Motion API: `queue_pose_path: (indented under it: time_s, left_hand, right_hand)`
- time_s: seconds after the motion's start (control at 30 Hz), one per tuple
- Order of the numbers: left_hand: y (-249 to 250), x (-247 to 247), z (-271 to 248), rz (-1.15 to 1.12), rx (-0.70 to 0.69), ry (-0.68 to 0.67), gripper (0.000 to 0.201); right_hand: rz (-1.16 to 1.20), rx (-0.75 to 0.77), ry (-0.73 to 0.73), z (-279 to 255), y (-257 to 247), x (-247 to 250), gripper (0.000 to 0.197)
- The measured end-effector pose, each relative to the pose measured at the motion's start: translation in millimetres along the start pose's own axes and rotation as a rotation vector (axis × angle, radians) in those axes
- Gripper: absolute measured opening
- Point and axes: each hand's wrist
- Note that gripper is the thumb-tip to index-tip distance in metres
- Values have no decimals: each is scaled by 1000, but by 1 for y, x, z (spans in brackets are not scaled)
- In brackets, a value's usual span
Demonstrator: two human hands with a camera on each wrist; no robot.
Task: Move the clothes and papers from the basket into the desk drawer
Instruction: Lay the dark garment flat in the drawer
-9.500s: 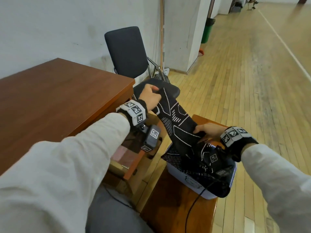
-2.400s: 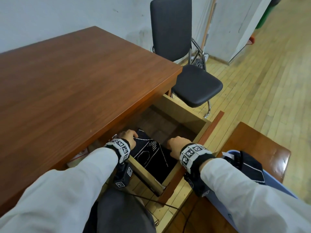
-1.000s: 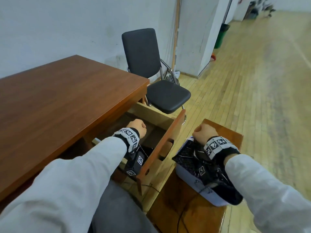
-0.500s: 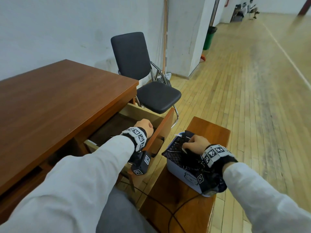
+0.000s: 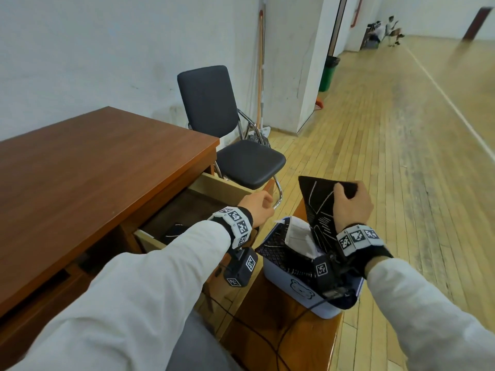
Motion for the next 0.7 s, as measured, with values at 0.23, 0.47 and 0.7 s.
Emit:
queue_pose_path:
  time_s: [0.23,0.47,0.7]
  left_hand:
    - [21,19,9,-37,-277,186,65]
    - [21,51,16,-162,-268,329,18]
    - [-21,101,13,-295,-129,549,21]
  right_hand:
    - [-132,364,-352,-5,-34,-13,11]
    - [-153,293,-427,0,-48,-36,34]
    - [-280,-116,-676,11,-20,-45,18]
Point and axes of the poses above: each hand's wrist, its own z-axis towards the middle knuckle, its own x-axis out of the back of the hand, y = z × x, and after that the axes turned 11 degrees about -x, right-handed
